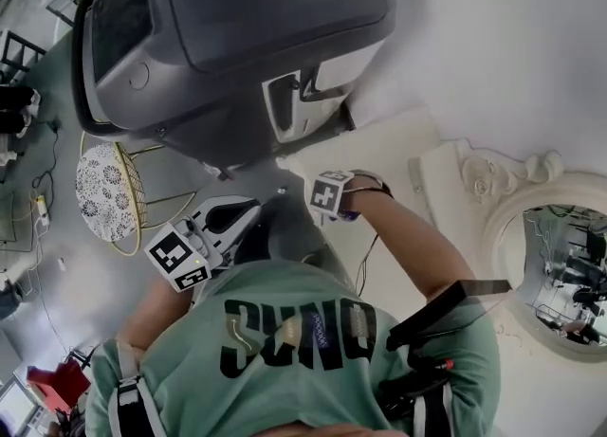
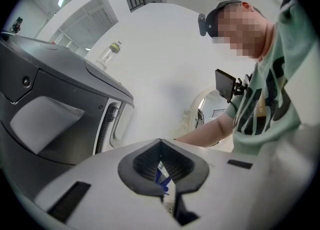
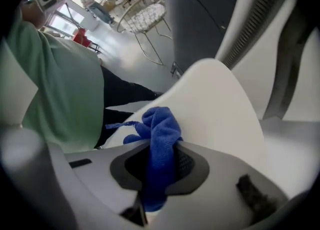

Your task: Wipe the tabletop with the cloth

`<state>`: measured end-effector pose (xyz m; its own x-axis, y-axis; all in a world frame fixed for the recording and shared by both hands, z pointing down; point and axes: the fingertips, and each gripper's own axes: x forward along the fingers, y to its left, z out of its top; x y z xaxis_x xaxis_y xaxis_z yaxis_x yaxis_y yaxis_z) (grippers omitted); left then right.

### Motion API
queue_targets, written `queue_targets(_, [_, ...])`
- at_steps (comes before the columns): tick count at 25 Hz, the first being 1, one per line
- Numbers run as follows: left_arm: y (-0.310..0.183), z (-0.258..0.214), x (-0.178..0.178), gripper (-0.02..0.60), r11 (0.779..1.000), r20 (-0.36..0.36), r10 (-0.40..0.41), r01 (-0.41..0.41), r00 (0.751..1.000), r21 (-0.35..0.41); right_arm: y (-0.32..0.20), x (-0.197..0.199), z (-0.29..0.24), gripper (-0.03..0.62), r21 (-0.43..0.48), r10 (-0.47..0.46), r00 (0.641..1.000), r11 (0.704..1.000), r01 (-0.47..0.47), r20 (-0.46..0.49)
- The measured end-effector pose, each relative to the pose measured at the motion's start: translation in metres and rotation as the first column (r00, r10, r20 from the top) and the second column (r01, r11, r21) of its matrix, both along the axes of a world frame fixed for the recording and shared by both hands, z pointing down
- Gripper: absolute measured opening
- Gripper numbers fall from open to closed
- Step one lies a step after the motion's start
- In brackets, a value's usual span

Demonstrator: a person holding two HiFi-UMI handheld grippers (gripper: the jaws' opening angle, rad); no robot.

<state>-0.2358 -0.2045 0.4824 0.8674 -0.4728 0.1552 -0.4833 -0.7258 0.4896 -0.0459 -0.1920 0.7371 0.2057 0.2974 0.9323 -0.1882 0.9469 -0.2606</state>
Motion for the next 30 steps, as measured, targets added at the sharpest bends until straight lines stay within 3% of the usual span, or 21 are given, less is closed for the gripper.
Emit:
queue_targets(3, [0.01,-0.011,0.008,0.006,1.0,0.004,0.022,-0.022,1.0,0.016,0.02,-0.027,-0.004,0.061,0.041,0.002,0.998,0.999,-0.005,0.069])
queue_targets(5, [0.013,-0.017,0.015,0.007,0.998,0.013,0.053,-0.054,0.998,0.037,0.013,-0.03,-0.005,0.061,0.076,0.107,0.983,0.99,-0.119,0.149])
queue_targets(7, [0.019,-0.022,0.027,0.006,0.995,0.024,0.082,-0.084,0.996,0.056,-0.001,-0.02,-0.012,0.061,0.14,0.25,0.931,0.945,-0.294,0.267])
queue_targets(8, [0.025,-0.025,0.034,0.006,0.994,0.024,0.089,-0.091,0.996,0.061,-0.01,-0.006,-0.018,0.061,0.187,0.318,0.888,0.901,-0.392,0.332])
queue_targets(9, [0.032,-0.028,0.042,0.006,0.994,0.021,0.093,-0.095,0.995,0.061,-0.019,0.013,-0.026,0.061,0.241,0.378,0.838,0.837,-0.491,0.395])
queue_targets(11, [0.045,-0.034,0.058,0.006,0.993,0.01,0.103,-0.103,0.995,0.058,-0.035,0.064,-0.04,0.063,0.363,0.457,0.742,0.667,-0.651,0.491])
queue_targets(14, [0.058,-0.037,0.078,0.007,0.991,0.001,0.123,-0.123,0.992,0.055,-0.05,0.135,-0.047,0.063,0.517,0.488,0.665,0.419,-0.746,0.565])
queue_targets(16, [0.064,-0.035,0.085,0.007,0.991,0.001,0.127,-0.127,0.992,0.044,-0.057,0.161,-0.043,0.063,0.555,0.509,0.618,0.292,-0.779,0.6])
queue_targets(17, [0.066,-0.034,0.086,0.007,0.991,0.005,0.127,-0.127,0.992,0.039,-0.061,0.169,-0.04,0.063,0.561,0.525,0.593,0.242,-0.792,0.611])
queue_targets(19, [0.068,-0.033,0.084,0.006,0.991,0.023,0.127,-0.127,0.992,0.038,-0.07,0.182,-0.031,0.063,0.579,0.563,0.559,0.166,-0.798,0.609])
queue_targets(23, [0.053,-0.034,0.061,0.006,0.992,0.052,0.116,-0.118,0.992,0.044,-0.085,0.201,-0.015,0.063,0.636,0.645,0.511,0.05,-0.77,0.568])
queue_targets(26, [0.034,-0.032,0.041,0.006,0.989,0.064,0.137,-0.14,0.988,0.038,-0.094,0.205,-0.009,0.063,0.695,0.683,0.505,-0.005,-0.719,0.527])
queue_targets(30, [0.003,-0.028,0.023,0.006,0.982,0.054,0.184,-0.186,0.981,0.024,-0.1,0.206,-0.006,0.063,0.719,0.726,0.467,-0.054,-0.692,0.504])
